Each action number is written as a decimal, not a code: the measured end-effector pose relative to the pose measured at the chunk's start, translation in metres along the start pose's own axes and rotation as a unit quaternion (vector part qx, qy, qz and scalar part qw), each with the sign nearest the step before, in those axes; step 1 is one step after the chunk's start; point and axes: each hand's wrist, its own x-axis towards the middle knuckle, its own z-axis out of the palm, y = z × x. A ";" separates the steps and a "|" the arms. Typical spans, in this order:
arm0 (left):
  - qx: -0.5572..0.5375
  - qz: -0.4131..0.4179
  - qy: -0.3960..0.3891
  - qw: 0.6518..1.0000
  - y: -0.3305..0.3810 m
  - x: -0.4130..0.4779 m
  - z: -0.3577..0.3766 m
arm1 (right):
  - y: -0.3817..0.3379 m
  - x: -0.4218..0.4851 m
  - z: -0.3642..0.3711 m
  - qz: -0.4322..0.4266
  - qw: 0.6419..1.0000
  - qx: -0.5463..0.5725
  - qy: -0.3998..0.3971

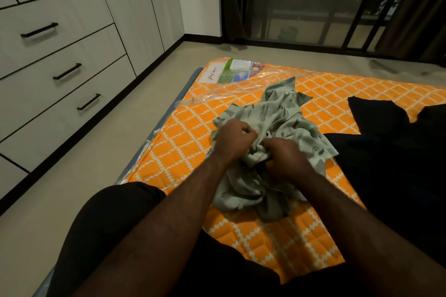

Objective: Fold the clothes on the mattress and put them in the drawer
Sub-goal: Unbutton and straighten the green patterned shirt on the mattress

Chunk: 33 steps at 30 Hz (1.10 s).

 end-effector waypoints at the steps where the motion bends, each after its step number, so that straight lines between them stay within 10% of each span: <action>1: -0.011 0.007 0.004 1.000 0.001 -0.002 -0.002 | -0.005 -0.002 0.002 -0.024 0.999 0.005 -0.020; 10: 0.070 -0.010 -0.115 0.991 -0.004 -0.007 0.002 | -0.027 -0.014 0.010 -0.141 0.973 0.036 -0.177; 19: 0.049 -0.031 -0.096 0.994 0.003 -0.012 -0.003 | -0.007 -0.002 -0.008 0.085 0.976 0.112 0.169; 33: 0.145 0.163 0.075 0.973 0.005 -0.007 0.003 | 0.009 0.008 0.011 0.083 0.996 -0.022 0.005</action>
